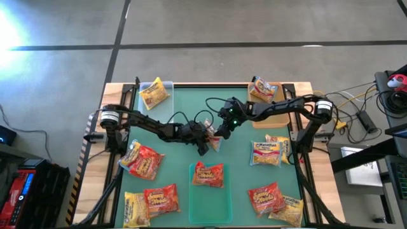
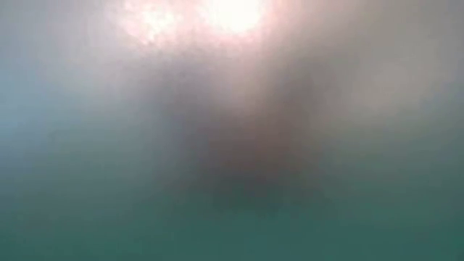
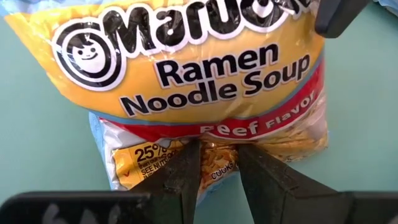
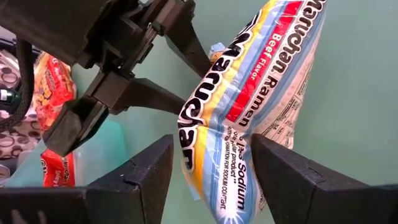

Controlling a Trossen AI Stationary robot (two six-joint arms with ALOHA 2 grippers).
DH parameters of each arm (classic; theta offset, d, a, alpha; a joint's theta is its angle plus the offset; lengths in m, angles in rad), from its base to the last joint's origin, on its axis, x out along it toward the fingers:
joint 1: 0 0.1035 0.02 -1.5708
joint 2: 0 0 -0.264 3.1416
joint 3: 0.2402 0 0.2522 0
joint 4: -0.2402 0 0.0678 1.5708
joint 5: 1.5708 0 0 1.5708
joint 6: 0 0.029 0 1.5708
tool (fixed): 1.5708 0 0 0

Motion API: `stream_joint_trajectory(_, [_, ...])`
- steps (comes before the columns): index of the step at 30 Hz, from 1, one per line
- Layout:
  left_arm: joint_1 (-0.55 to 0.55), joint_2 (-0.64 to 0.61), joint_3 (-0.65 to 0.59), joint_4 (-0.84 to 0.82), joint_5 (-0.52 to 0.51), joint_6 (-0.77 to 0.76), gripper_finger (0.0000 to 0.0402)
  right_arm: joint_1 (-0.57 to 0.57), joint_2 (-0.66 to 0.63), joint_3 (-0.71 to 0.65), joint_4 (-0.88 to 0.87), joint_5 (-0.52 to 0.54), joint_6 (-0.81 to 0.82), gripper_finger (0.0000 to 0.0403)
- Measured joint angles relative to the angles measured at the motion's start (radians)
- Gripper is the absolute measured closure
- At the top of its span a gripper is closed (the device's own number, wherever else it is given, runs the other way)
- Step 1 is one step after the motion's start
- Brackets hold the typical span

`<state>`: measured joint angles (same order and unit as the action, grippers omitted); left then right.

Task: Sort Maruchan noodles
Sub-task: Put the blue noodle pack into the yellow bin

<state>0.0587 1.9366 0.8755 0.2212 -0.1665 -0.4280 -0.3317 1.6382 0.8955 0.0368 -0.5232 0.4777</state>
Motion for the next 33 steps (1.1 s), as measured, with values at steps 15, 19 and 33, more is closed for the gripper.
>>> stream_joint_trajectory(15, [0.001,0.003,-0.005,0.036,-0.007,0.021,0.0308,0.002,0.0,-0.001,-0.056,0.04,-0.003,0.0231])
stream_joint_trajectory(19, [0.001,0.003,-0.006,0.045,-0.009,0.023,0.0308,0.004,0.0,-0.001,-0.061,0.041,-0.007,0.026])
stream_joint_trajectory(33, [-0.005,-0.033,-0.008,0.079,0.019,0.028,0.0308,0.003,0.0,-0.002,-0.065,0.035,-0.034,0.0377])
